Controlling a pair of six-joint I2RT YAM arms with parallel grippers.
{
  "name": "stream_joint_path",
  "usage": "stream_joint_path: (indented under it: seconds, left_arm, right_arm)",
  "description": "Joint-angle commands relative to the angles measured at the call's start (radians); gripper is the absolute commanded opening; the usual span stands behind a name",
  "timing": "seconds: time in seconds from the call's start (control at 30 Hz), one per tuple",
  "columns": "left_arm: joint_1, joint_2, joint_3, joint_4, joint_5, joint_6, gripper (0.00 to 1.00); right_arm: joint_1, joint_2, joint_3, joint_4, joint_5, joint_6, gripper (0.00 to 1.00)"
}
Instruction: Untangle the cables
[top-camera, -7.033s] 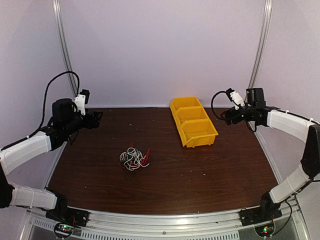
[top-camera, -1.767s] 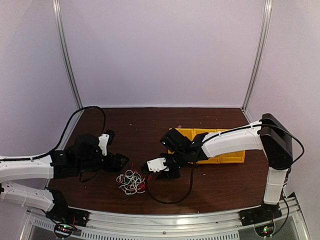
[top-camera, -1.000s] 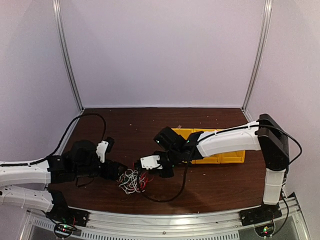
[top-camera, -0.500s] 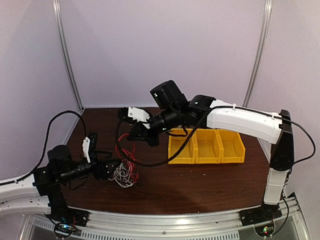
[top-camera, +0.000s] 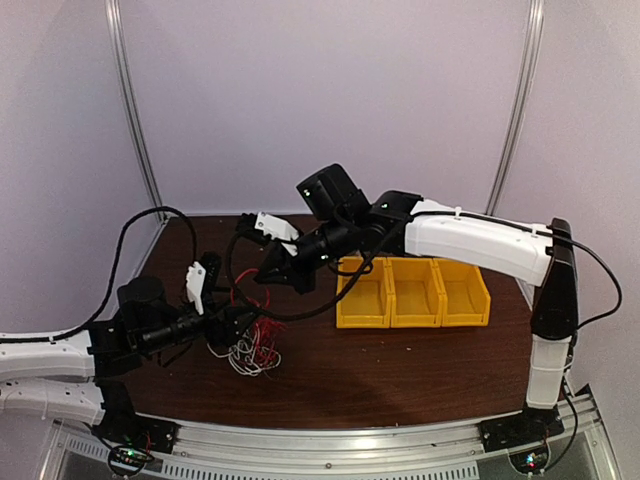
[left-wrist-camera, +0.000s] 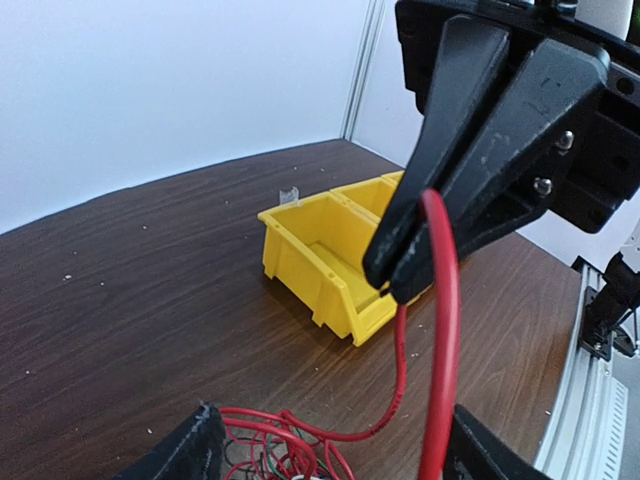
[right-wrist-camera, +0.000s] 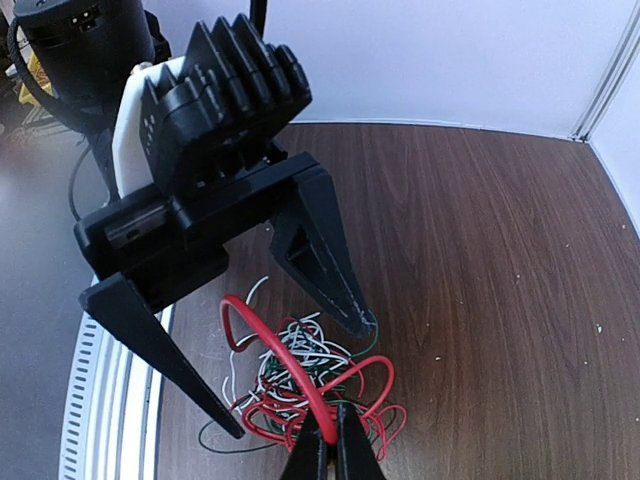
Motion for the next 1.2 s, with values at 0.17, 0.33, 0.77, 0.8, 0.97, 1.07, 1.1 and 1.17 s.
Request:
stream_joint_path:
  seconds: [0.17,0.33,0.77,0.8,0.97,1.07,1.1,1.17]
  left_arm:
    - [-0.005,0.127,-0.079,0.309,-0.074,0.036,0.63]
    - [-0.005,0.210,-0.143,0.429,-0.118,0.018,0.51]
    - [-0.004,0.526,-0.151,0.591,-0.123,-0.022,0.36]
    - [-0.005,0.533,-0.157,0.601,-0.126,-0.027,0.36]
    - [-0.005,0.562,-0.190,0.645,-0.135,-0.043,0.42]
    - [-0.005,0.572,-0.201,0.656,-0.145,-0.053,0.44]
    - [-0.004,0.574,-0.203,0.657,-0.147,-0.056,0.44]
    - [-0.005,0.570,-0.205,0.655,-0.148,-0.058,0.44]
  right_arm:
    - [-0.045,-0.024,0.070,0.046,-0.121,0.095,0.00]
    - [-0.068,-0.063,0.105,0.069,-0.194,0.134,0.00]
    - [-0.072,-0.144,0.216,0.076,-0.230,0.160,0.00]
    - [-0.076,-0.151,0.237,0.074,-0.230,0.160,0.00]
    - [-0.098,-0.171,0.363,0.057,-0.232,0.180,0.00]
    - [-0.110,-0.184,0.407,0.042,-0.235,0.174,0.00]
    - [-0.114,-0.188,0.413,0.040,-0.240,0.173,0.00]
    - [-0.122,-0.195,0.417,0.037,-0.250,0.177,0.00]
